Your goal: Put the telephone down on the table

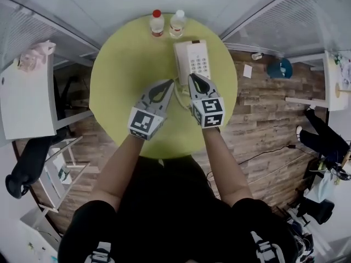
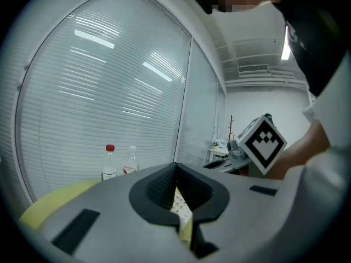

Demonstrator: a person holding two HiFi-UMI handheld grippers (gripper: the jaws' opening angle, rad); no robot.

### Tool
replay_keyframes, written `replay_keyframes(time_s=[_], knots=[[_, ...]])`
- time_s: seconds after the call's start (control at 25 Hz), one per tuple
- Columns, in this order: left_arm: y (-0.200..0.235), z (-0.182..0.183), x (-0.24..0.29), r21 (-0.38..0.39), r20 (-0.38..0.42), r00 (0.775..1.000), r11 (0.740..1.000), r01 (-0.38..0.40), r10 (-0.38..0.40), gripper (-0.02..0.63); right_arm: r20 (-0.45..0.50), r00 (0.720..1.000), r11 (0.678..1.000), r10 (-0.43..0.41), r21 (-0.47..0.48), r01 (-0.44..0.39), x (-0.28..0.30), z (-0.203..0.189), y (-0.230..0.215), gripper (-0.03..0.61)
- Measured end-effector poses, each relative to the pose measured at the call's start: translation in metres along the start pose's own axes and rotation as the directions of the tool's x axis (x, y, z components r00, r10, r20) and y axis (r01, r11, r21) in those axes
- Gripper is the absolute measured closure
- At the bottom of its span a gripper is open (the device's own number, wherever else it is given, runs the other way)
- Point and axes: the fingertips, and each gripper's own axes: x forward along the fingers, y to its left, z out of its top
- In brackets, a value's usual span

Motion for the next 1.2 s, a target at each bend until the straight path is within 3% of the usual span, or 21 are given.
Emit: replay_keyframes(time_s=[0.36,0.48,0.84,1.04,1.2], knots=[[0.033,-0.039,0.043,-0.003,-0.013,0.997,0.997,-0.073,0.073,0.604,-0.155,0.987,0.999,-0.039,-0.006,0.039,0.069,-0.039,-0.036,0.553],[0.042,-0.049,0.051,0.002,-0.013,0.996,0.996,-0.088,0.088,0.604,-0.193,0.98,0.999,-0.038,-0.01,0.037,0.084,-0.048,-0.037,0.474],[0.063,-0.072,0.062,-0.005,-0.039,0.989,0.99,-0.14,0.14,0.604,-0.316,0.948,0.999,-0.043,0.008,0.049,0.117,-0.093,-0.046,0.353],[0.069,-0.079,0.058,-0.041,-0.04,0.985,0.985,-0.168,0.166,0.604,-0.358,0.934,0.999,-0.024,0.026,0.036,0.127,-0.105,-0.037,0.344],[0.072,-0.076,0.055,-0.068,-0.026,0.983,0.981,-0.183,0.181,0.604,-0.367,0.928,0.997,-0.066,0.021,0.079,0.138,-0.105,-0.039,0.344]])
